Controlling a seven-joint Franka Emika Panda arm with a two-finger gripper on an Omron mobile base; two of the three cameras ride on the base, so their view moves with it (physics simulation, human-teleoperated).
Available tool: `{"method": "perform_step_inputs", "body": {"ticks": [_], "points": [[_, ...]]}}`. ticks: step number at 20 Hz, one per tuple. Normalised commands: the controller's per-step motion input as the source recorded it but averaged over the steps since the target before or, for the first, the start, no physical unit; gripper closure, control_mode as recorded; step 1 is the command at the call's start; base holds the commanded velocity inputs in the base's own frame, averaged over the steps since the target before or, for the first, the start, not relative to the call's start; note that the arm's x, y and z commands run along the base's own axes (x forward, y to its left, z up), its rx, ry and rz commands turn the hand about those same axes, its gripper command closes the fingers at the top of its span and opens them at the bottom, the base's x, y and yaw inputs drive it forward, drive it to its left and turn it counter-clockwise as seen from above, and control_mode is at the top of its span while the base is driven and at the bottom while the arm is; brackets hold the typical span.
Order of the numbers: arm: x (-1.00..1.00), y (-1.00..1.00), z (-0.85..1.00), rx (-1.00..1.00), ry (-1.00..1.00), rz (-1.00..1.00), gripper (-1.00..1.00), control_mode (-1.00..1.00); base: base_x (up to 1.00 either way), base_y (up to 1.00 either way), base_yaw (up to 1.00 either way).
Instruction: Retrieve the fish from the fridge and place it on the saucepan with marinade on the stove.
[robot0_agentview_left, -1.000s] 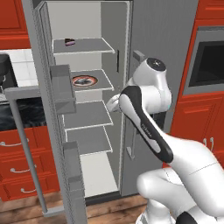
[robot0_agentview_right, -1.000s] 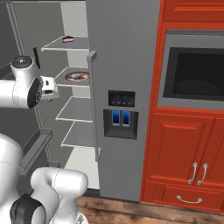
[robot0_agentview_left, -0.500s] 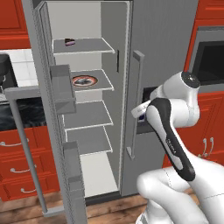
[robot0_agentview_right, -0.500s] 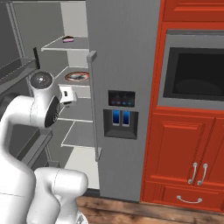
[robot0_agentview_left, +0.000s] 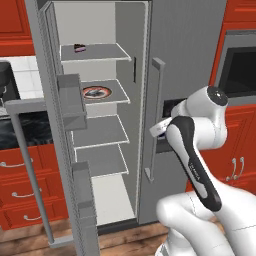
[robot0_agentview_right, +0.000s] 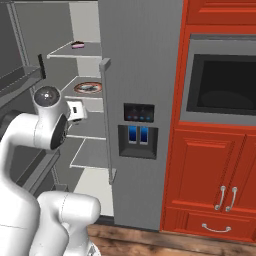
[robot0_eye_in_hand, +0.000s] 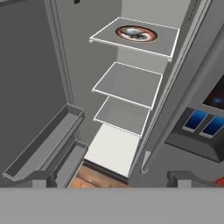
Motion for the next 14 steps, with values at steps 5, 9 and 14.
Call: {"method": "perform_step_inputs", "body": {"ticks": [5, 9, 14], "points": [[0.00, 0.26, -0.02, -0.01, 0.01, 0.00, -1.00, 1.00, 0.00, 0.13, 0.00], [0.00, 0.00, 0.00, 0.00, 0.00, 0.00, -1.00, 1.00, 0.01, 0.83, -0.04], [0.00, 0.00, 0.00, 0.00, 0.00, 0.00, -1.00, 1.00, 0.22, 0.10, -0.01]]}}
